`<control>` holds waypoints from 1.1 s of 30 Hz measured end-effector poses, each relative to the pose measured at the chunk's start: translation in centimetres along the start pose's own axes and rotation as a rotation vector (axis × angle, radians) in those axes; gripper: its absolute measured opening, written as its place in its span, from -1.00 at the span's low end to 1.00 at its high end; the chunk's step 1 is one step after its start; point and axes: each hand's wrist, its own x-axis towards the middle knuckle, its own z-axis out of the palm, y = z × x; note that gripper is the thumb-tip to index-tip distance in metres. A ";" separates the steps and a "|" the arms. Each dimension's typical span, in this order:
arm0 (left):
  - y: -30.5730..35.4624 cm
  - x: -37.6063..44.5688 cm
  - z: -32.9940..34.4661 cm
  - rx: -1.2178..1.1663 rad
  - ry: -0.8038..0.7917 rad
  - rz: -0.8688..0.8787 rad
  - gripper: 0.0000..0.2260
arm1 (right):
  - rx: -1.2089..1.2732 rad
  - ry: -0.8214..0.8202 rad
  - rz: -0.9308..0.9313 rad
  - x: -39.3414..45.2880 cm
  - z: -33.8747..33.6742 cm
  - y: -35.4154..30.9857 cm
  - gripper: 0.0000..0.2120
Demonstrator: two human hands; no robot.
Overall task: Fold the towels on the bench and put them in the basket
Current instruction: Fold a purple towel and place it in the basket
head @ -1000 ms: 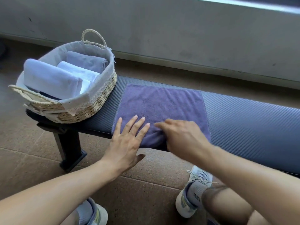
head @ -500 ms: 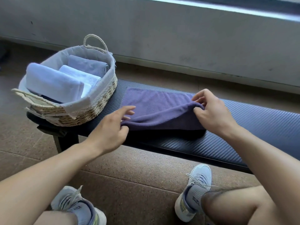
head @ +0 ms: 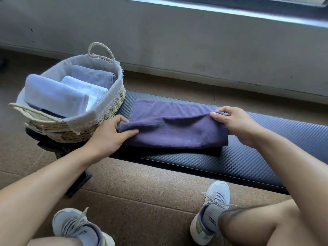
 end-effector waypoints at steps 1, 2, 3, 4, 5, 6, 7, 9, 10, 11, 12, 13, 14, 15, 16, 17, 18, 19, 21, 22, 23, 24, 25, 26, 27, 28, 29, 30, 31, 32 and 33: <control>0.3 -0.1 -0.2 0.020 -0.037 -0.005 -0.75 | 0.025 -0.058 0.042 -0.2 -0.5 -0.1 -0.87; 0.7 -0.3 -0.5 0.000 -0.101 -0.033 -0.75 | 0.014 -0.117 0.084 -0.5 -1.0 -0.2 -0.88; 1.2 -0.5 -0.7 -0.076 -0.203 -0.081 -0.77 | -0.024 -0.175 0.126 -0.8 -1.5 -0.1 -0.89; 1.7 -0.9 -0.8 -0.173 -0.334 -0.149 -0.79 | -0.076 -0.236 0.166 -1.2 -2.0 0.0 -0.89; 2.1 -1.4 -1.0 -0.236 -0.468 -0.210 -0.82 | -0.131 -0.299 0.200 -1.5 -2.4 0.3 -0.90; 2.3 -1.7 -1.1 -0.256 -0.579 -0.245 -0.84 | -0.175 -0.364 0.226 -1.7 -2.8 0.5 -0.90; 2.4 -1.9 -1.2 -0.249 -0.652 -0.260 -0.86 | -0.204 -0.424 0.244 -2.0 -3.1 0.7 -0.91; 2.2 -2.1 -1.1 -0.242 -0.703 -0.275 -0.89 | -0.225 -0.506 0.250 -2.2 -3.7 0.8 -0.92; 2.1 -2.0 -1.0 -0.255 -0.693 -0.289 -0.89 | -0.218 -0.522 0.238 -2.2 -3.9 0.8 -0.92; 1.9 -1.9 -0.8 -0.269 -0.665 -0.297 -0.88 | -0.204 -0.524 0.218 -2.1 -4.1 0.9 -0.91; 1.8 -1.8 -0.6 -0.282 -0.621 -0.298 -0.85 | -0.186 -0.518 0.190 -1.9 -4.3 0.9 -0.90; 1.7 -1.7 -0.3 -0.301 -0.559 -0.290 -0.83 | -0.161 -0.508 0.163 -1.8 -4.4 1.0 -0.88; 1.5 -1.4 -0.1 -0.323 -0.482 -0.270 -0.81 | -0.125 -0.495 0.136 -1.5 -4.5 1.0 -0.86; 1.2 -1.0 0.1 -0.341 -0.394 -0.230 -0.79 | -0.083 -0.470 0.112 -1.3 -4.5 1.1 -0.85; 0.9 -0.5 0.2 -0.345 -0.299 -0.185 -0.74 | -0.044 -0.434 0.092 -1.1 -4.5 1.2 -0.87; 0.5 0.0 0.3 -0.324 -0.205 -0.145 -0.68 | -0.012 -0.390 0.077 -0.8 -4.4 1.2 -0.89; 0.2 0.5 0.4 -0.275 -0.120 -0.119 -0.65 | 0.010 -0.345 0.071 -0.6 -4.3 1.2 -0.92; -0.2 0.9 0.6 -0.212 -0.049 -0.104 -0.64 | 0.020 -0.311 0.081 -0.4 -4.2 1.2 -0.93; -0.5 1.5 1.2 -0.081 0.052 -0.108 -0.66 | 0.002 -0.309 0.139 -0.2 -3.9 1.2 -0.89; -0.6 1.7 1.5 -0.049 0.080 -0.120 -0.68 | -0.022 -0.335 0.172 -0.2 -3.8 1.3 -0.86; -0.7 2.0 1.8 -0.039 0.088 -0.144 -0.69 | -0.047 -0.361 0.198 -0.2 -3.8 1.5 -0.82; -0.8 2.2 1.9 -0.042 0.083 -0.166 -0.70 | -0.067 -0.377 0.210 -0.2 -3.8 1.6 -0.78; -0.9 2.4 1.9 -0.056 0.071 -0.181 -0.68 | -0.080 -0.378 0.209 -0.2 -3.7 1.6 -0.74; -1.2 2.6 1.8 -0.078 0.066 -0.191 -0.67 | -0.089 -0.368 0.194 -0.1 -3.6 1.5 -0.73; -1.2 2.8 1.8 -0.104 0.066 -0.204 -0.65 | -0.095 -0.345 0.173 0.0 -3.6 1.5 -0.75; -1.2 2.8 1.8 -0.119 0.068 -0.207 -0.65 | -0.096 -0.317 0.155 0.1 -3.6 1.4 -0.78; -1.0 2.8 1.8 -0.116 0.072 -0.202 -0.68 | -0.096 -0.294 0.146 0.2 -3.5 1.4 -0.82; -0.8 2.8 1.9 -0.091 0.081 -0.184 -0.72 | -0.092 -0.277 0.150 0.3 -3.4 1.4 -0.87; -0.7 2.8 2.0 -0.054 0.095 -0.166 -0.76 | -0.094 -0.268 0.163 0.3 -3.3 1.5 -0.91; -0.4 2.7 2.1 -0.020 0.115 -0.147 -0.78 | -0.107 -0.265 0.178 0.4 -3.2 1.6 -0.96; -0.2 2.7 2.1 0.002 0.129 -0.139 -0.80 | -0.129 -0.264 0.190 0.4 -3.1 1.6 -0.98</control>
